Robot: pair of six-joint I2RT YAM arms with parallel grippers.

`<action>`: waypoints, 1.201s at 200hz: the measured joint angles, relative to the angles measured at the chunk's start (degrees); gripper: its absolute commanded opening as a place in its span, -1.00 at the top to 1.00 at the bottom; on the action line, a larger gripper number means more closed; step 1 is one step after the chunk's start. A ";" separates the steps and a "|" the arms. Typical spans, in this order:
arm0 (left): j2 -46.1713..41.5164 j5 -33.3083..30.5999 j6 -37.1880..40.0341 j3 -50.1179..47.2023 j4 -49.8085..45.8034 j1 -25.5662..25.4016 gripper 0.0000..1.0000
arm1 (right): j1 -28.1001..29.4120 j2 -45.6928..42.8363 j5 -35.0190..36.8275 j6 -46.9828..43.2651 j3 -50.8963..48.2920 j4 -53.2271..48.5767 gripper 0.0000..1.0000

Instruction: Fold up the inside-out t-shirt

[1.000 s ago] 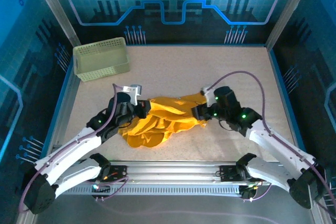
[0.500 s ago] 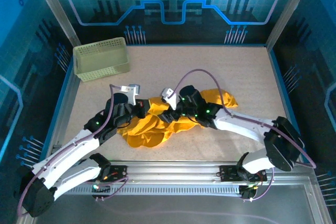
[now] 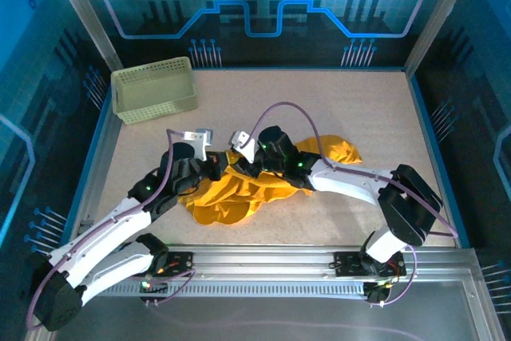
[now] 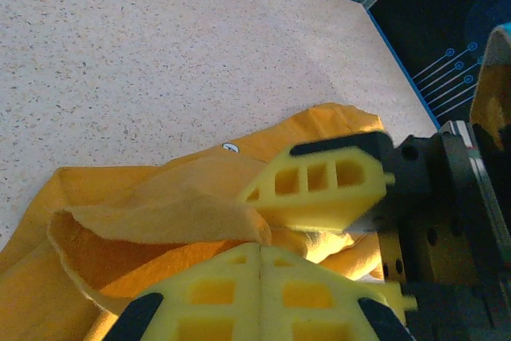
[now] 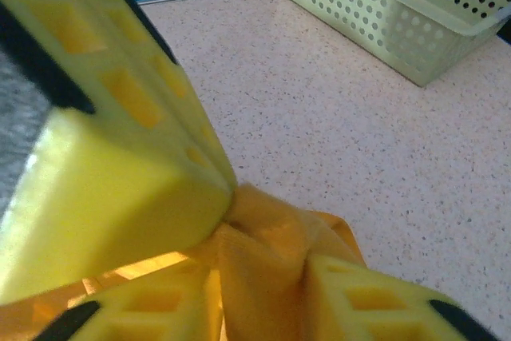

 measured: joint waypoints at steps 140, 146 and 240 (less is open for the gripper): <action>5.25 -12.37 -6.49 6.91 -22.69 12.20 -0.52 | -9.75 -34.62 18.58 7.82 -14.51 -14.43 1.00; 7.50 -13.09 -7.26 7.10 -24.33 12.63 -0.45 | -10.14 -35.85 19.34 8.94 -15.89 -15.47 1.00; 16.74 -11.80 -11.23 6.29 -38.05 13.62 -0.10 | -17.75 -40.50 22.56 17.38 -21.51 -24.70 1.00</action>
